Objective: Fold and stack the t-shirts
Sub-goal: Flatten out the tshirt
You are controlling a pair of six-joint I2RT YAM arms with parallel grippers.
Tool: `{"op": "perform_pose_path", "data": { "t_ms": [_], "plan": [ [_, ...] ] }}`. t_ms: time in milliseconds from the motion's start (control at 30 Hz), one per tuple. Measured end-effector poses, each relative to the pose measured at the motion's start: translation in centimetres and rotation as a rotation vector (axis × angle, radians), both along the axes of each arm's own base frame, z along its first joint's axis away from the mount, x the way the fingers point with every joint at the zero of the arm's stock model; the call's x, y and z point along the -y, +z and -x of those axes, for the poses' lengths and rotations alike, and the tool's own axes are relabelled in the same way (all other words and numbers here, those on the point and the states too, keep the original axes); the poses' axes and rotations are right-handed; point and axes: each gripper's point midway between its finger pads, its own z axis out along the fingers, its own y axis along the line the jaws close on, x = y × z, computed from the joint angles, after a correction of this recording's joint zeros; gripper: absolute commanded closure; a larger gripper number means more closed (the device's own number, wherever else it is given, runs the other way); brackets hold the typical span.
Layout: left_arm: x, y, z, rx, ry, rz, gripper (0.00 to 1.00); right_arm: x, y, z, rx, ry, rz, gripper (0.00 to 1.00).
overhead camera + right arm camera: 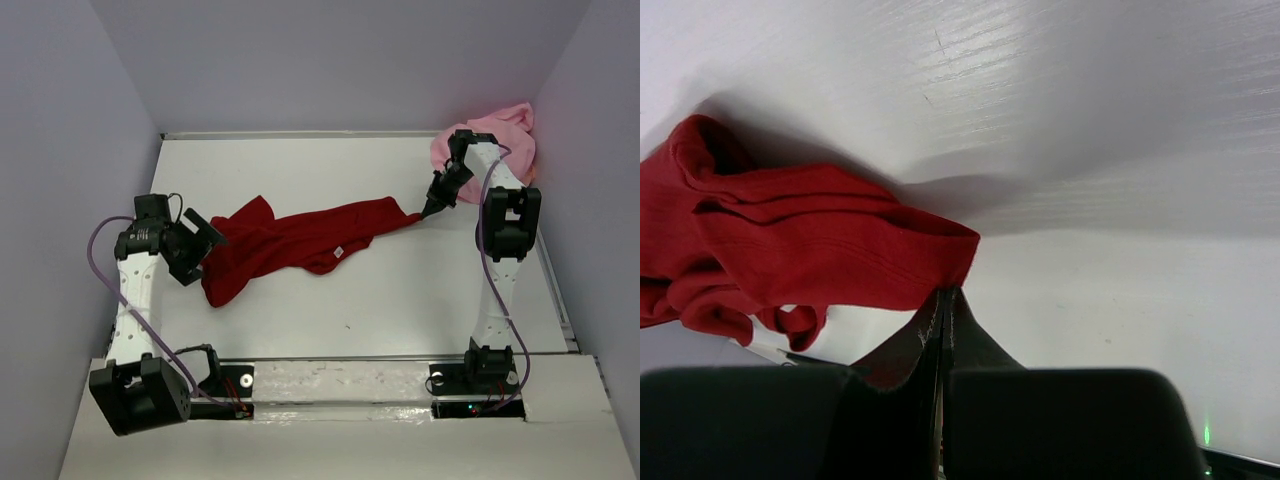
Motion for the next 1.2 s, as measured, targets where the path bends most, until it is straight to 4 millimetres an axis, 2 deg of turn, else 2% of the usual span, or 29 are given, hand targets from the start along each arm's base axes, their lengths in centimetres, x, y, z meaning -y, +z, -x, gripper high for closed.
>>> {"op": "perform_pose_path", "data": {
  "t_ms": [167, 467, 633, 833, 967, 1033, 1200],
  "plan": [
    [-0.5, -2.3, -0.6, -0.058, 0.021, 0.008, 0.04, 0.0, 0.0, 0.0, 0.000, 0.000, -0.002, 1.00],
    [-1.6, -4.0, -2.4, -0.066, 0.044, -0.003, 0.15, -0.1, 0.0, 0.0, 0.001, 0.000, -0.006, 1.00],
    [-2.0, -6.1, -2.1, -0.128, 0.056, -0.003, 0.14, -0.1, -0.1, 0.0, -0.002, 0.000, -0.006, 1.00],
    [-2.1, -6.5, -2.0, -0.136, 0.039, -0.011, 0.14, -0.1, -0.3, 0.2, -0.009, 0.000, -0.006, 1.00],
    [-1.5, -7.6, -0.9, -0.170, 0.004, 0.005, 0.17, -0.1, -0.3, 0.2, -0.010, 0.000, -0.006, 1.00],
    [-1.3, -8.3, -0.3, -0.190, -0.010, 0.013, 0.21, -0.1, -0.5, 0.3, -0.011, 0.000, -0.006, 1.00],
    [-0.9, -9.4, 1.0, -0.226, -0.035, 0.022, 0.21, -0.1, -0.6, 0.4, -0.016, 0.000, -0.007, 1.00]
  ]
}}
